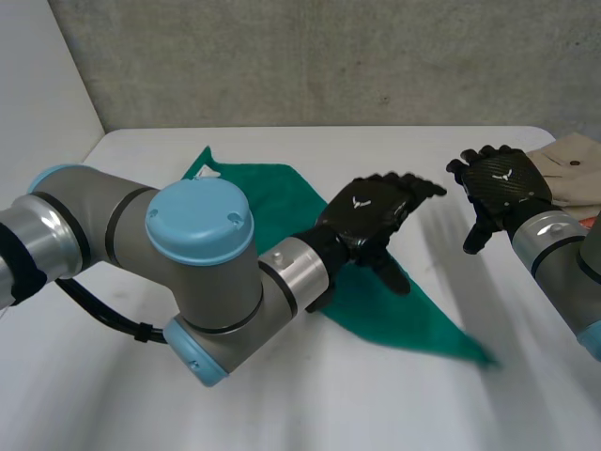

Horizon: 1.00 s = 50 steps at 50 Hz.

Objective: Fold the laundry.

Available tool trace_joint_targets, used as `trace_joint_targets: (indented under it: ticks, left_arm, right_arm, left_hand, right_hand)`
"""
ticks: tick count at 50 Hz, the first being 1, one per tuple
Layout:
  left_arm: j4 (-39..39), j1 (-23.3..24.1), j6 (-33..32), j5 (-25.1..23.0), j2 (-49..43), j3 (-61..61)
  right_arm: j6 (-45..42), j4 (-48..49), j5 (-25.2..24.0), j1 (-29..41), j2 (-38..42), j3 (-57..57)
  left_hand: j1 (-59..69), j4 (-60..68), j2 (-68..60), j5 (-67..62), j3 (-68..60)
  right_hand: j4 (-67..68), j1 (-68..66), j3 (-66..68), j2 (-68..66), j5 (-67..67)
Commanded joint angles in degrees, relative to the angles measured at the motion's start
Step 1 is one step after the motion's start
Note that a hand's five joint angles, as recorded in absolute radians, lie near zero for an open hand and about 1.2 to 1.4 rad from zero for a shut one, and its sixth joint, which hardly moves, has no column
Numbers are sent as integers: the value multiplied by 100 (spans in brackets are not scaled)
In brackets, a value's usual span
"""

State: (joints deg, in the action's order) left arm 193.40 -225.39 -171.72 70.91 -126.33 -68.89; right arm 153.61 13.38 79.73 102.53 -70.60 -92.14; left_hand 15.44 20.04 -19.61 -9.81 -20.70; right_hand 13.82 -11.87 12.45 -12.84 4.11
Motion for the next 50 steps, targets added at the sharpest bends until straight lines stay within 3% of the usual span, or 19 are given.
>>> trace_joint_targets:
  ticks: [1, 5, 14, 17, 22, 26, 30, 37, 50]
  left_arm:
    - [119, -443, -186, 959, 390, -37]
    - [128, -1015, -643, 1136, 583, -291]
    - [76, -2183, -2197, 1110, 620, -459]
    - [67, -2456, -2567, 1048, 365, -371]
    - [-135, -3071, -3288, 514, -285, 59]
    - [-372, -3222, -3517, -5, -750, 480]
    - [-609, -3274, -3535, -235, -1208, 946]
    - [-654, -3371, -3527, -226, -1499, 1308]
    - [-628, -3354, -3483, -218, -1482, 1264]
  right_arm:
    - [-7, -46, -36, 39, 3, 21]
    - [-51, -432, -45, 48, -24, 74]
    - [1, -2662, -194, 319, -173, 188]
    - [72, -2832, -282, 425, -173, 57]
    - [318, -2386, -344, 680, -165, -426]
    - [371, -1796, -326, 795, -121, -743]
    - [371, -1278, -318, 847, -120, -1059]
    - [283, -443, -55, 865, 195, -1297]
    - [-235, -90, 227, 856, 635, -1148]
  left_hand:
    - [-321, -781, 738, 758, 847]
    - [-321, -781, 737, 758, 847]
    - [-237, -697, 654, 674, 763]
    - [-237, -697, 653, 674, 763]
    - [-153, -613, 569, 590, 679]
    - [-102, -562, 519, 539, 628]
    - [-52, -512, 468, 489, 578]
    - [16, -444, 401, 421, 510]
    - [-1, -461, 418, 438, 527]
  right_hand:
    - [-382, 187, -245, 284, -411]
    - [-382, 187, -245, 284, -411]
    - [-382, 187, -245, 284, -411]
    - [-382, 187, -245, 284, -411]
    - [-382, 187, -245, 284, -411]
    - [-382, 187, -245, 284, -411]
    - [-382, 187, -245, 284, -411]
    - [12, -207, 148, -110, -18]
    - [1005, -1200, 1142, -1103, 976]
